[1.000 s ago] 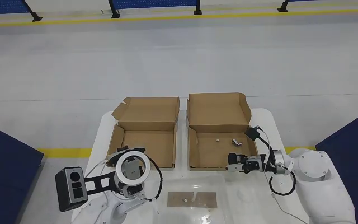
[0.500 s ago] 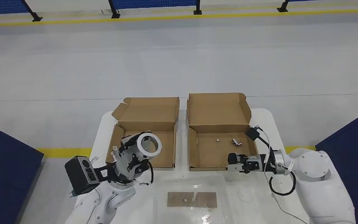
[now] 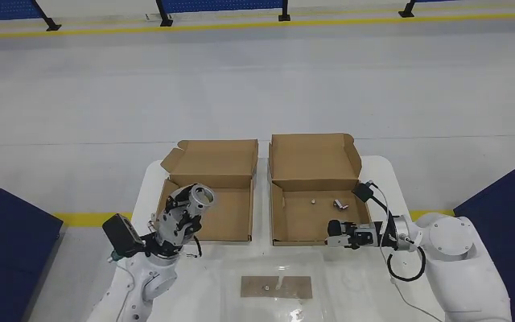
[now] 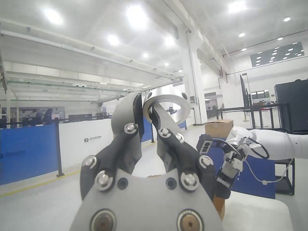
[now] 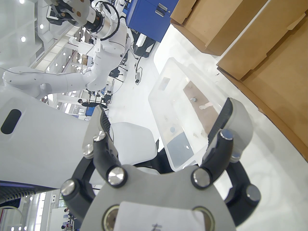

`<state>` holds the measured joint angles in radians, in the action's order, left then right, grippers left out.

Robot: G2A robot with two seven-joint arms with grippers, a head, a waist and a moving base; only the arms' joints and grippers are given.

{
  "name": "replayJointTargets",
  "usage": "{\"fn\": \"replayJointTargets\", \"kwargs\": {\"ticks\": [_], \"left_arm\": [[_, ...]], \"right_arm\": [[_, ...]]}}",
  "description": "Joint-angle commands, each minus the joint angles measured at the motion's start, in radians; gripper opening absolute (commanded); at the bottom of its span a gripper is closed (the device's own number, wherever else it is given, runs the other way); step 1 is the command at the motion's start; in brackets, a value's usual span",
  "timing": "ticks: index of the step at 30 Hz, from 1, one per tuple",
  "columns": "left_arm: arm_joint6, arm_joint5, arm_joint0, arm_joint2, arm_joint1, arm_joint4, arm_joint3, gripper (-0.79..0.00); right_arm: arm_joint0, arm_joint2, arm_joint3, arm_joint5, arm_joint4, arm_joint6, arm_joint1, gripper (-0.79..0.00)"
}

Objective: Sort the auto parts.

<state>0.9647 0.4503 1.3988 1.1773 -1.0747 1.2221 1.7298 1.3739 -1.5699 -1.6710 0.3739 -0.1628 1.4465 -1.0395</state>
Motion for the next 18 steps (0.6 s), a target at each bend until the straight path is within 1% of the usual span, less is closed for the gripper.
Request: {"fn": "replayJointTargets", "kwargs": {"ticks": [1,6,8,14,18], "left_arm": [[0.001,0.0,0.0,0.0,0.0,0.0,0.001,-0.785],[0.001,0.0,0.0,0.0,0.0,0.0,0.001,-0.785],[-0.054,-0.027,0.001,0.005,-0.002,-0.003,0.006,-0.785],[-0.267,-0.144,0.003,0.014,-0.007,0.036,-0.008,-0.785],[-0.349,-0.206,0.004,0.004,-0.014,0.042,-0.007,-0.785]], "right_arm": [[0.0,0.0,0.0,0.0,0.0,0.0,0.0,0.0],[0.0,0.0,0.0,0.0,0.0,0.0,0.0,0.0],[0.0,0.0,0.0,0.0,0.0,0.0,0.0,0.0],[0.0,0.0,0.0,0.0,0.0,0.0,0.0,0.0],[0.0,0.0,0.0,0.0,0.0,0.0,0.0,0.0]]}}
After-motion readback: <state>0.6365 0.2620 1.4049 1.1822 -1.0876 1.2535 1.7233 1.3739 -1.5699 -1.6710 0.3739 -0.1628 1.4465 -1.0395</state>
